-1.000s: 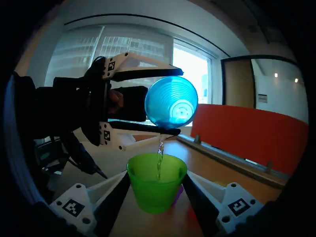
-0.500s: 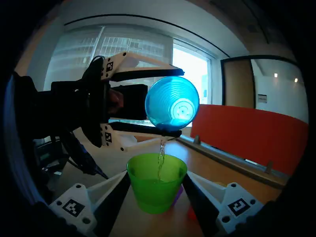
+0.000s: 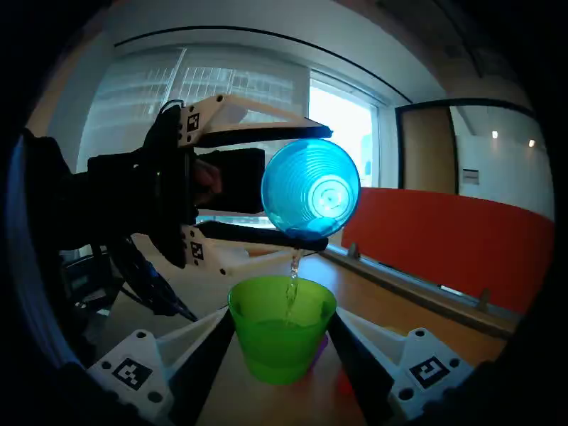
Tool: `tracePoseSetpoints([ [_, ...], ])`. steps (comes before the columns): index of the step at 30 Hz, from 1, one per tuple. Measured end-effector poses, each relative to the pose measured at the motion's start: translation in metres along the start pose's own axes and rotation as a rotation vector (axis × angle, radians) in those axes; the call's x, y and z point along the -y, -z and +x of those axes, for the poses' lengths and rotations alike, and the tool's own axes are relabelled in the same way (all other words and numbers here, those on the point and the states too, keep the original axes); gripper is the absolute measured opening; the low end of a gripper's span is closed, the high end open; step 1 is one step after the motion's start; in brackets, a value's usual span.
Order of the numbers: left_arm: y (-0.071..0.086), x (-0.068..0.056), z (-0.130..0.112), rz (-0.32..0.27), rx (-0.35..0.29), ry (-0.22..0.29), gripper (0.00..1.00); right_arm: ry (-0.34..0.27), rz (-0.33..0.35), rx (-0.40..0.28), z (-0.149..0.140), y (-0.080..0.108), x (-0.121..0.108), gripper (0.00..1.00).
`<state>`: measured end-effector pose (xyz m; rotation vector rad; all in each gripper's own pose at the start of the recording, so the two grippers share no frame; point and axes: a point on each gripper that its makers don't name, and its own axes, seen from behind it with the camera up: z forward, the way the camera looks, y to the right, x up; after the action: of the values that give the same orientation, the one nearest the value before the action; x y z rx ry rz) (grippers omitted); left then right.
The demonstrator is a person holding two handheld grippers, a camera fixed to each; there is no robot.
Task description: Pour water
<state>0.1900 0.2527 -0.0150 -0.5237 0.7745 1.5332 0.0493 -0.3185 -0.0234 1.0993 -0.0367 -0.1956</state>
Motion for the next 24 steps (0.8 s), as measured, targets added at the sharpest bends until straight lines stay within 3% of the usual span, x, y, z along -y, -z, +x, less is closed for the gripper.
tracePoseSetpoints([
  [24,-0.0019,-0.0011,0.0003,0.005,-0.004,-0.030,0.90,0.000,-0.003,-0.004,-0.0008,-0.0018,-0.0029,0.90],
])
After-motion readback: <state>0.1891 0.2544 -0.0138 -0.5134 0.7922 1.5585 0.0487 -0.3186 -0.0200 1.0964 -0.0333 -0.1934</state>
